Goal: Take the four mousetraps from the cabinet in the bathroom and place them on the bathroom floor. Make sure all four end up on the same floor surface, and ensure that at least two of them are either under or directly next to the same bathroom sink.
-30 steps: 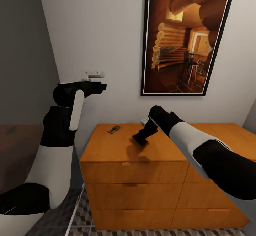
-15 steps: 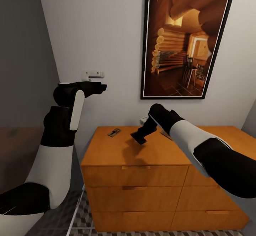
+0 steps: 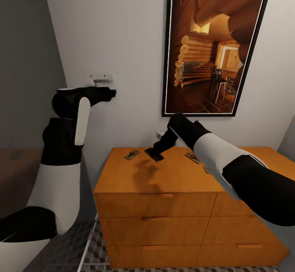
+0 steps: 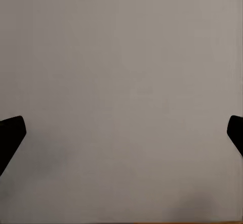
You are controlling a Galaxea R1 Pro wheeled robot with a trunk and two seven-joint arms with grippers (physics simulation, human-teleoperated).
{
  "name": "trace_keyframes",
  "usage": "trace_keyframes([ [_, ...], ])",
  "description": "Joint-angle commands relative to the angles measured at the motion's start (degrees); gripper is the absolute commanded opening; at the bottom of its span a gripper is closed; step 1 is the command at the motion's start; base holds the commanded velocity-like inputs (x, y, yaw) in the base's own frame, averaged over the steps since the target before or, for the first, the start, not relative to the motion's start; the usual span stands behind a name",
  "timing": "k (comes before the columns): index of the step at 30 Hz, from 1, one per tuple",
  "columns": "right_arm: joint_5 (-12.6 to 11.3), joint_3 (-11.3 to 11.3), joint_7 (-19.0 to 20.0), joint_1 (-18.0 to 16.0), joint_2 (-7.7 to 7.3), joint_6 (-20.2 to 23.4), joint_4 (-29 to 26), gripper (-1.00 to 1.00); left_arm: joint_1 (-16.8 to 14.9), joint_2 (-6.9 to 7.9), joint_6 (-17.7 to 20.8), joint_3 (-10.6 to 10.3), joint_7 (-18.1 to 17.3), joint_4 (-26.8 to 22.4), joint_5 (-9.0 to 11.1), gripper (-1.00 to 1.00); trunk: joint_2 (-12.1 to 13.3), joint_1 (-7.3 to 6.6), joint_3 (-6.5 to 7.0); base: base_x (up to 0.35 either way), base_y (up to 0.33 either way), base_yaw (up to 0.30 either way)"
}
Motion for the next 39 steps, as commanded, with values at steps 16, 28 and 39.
trace_keyframes([
  [16,0.3,1.5,0.9,-4.1,-0.02,0.2,-0.1,-1.00,-2.8,0.00,0.2,2.9,0.5,-4.3,0.5,1.00,0.0,0.00,-0.07,0.000,0.000,0.000],
  [28,0.3,1.5,0.9,-4.1,-0.02,0.2,-0.1,-1.00,-2.8,0.00,0.2,2.9,0.5,-4.3,0.5,1.00,0.0,0.00,-0.07,0.000,0.000,0.000],
  [39,0.5,-1.5,-1.1,-5.5,-0.37,0.2,0.5,-1.00,-1.0,0.52,0.2,1.2,1.0,-1.4,1.1,1.00,0.0,0.00,-0.07,0.000,0.000,0.000],
])
